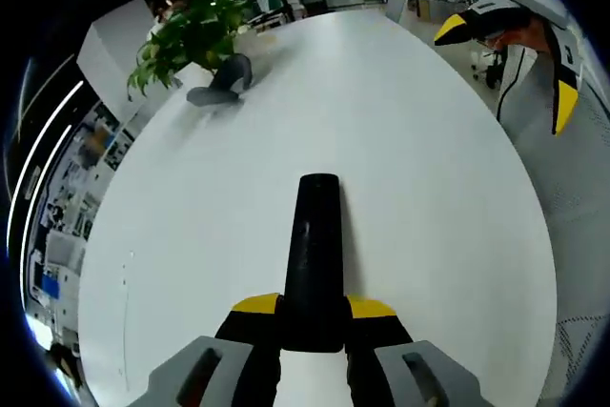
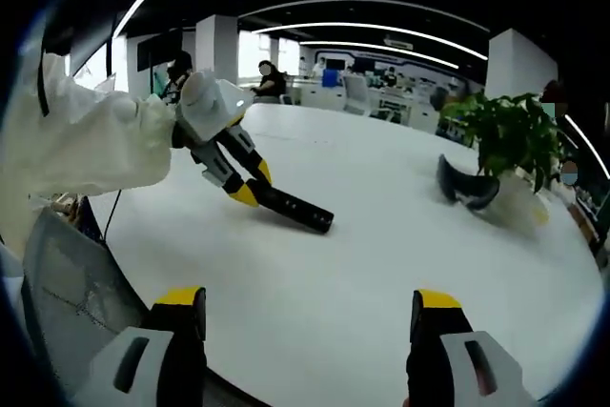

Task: Press the specified remote control buttons in sequence, fully releasing each button before pressing the next.

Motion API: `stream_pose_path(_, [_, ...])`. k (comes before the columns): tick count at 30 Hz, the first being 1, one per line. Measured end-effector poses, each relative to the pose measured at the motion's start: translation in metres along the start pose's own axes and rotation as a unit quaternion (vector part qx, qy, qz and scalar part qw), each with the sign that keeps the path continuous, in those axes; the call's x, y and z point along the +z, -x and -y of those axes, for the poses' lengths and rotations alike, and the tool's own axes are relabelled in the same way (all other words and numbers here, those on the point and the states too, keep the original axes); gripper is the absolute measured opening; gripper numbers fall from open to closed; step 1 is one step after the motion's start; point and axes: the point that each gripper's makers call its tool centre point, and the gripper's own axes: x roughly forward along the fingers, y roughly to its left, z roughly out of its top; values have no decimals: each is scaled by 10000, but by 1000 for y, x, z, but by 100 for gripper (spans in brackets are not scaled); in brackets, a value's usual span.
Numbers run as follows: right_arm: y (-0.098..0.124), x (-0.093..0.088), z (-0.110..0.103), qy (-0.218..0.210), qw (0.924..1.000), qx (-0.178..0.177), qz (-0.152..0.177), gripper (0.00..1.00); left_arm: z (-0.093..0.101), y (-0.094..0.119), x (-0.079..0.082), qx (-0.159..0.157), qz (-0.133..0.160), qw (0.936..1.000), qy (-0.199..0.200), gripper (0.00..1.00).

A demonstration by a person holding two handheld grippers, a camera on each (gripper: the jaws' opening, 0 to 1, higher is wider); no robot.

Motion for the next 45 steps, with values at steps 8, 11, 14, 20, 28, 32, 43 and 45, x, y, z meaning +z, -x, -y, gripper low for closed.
stream_pose_path(8, [-1, -3, -1, 7, 10000, 22, -71, 87, -20, -6, -2, 2, -58, 10000, -24, 23])
stream_pose_path(11, [-1, -3, -2, 26, 10000, 38, -81, 86, -30, -9, -2, 44, -94, 9999, -30, 23])
stream_pose_path(14, [-1, -4, -1, 23, 10000, 28, -85, 86, -39, -14, -2, 37, -66, 9999, 68, 23])
stream_pose_path(20, [-1, -6, 2, -49, 9999, -43, -119, 86, -58, -19, 0, 149, -141, 9998, 31, 23])
stream_pose_path(28, [-2, -6, 0, 14, 9999, -23, -163, 85, -78, -27, -5, 136, -465, 9976, -497, 23])
stream_pose_path(32, [-3, -8, 0, 23, 9998, -29, -219, 84, -85, -31, -7, 118, -513, 9972, -538, 23])
stream_pose_path(43, [-5, -12, 0, 3, 9994, -30, -337, 83, -109, -43, -15, -25, -647, 9970, -418, 23])
stream_pose_path(45, [-5, -12, 1, 1, 9994, -46, -342, 83, -111, -44, -16, -92, -686, 9969, -365, 23])
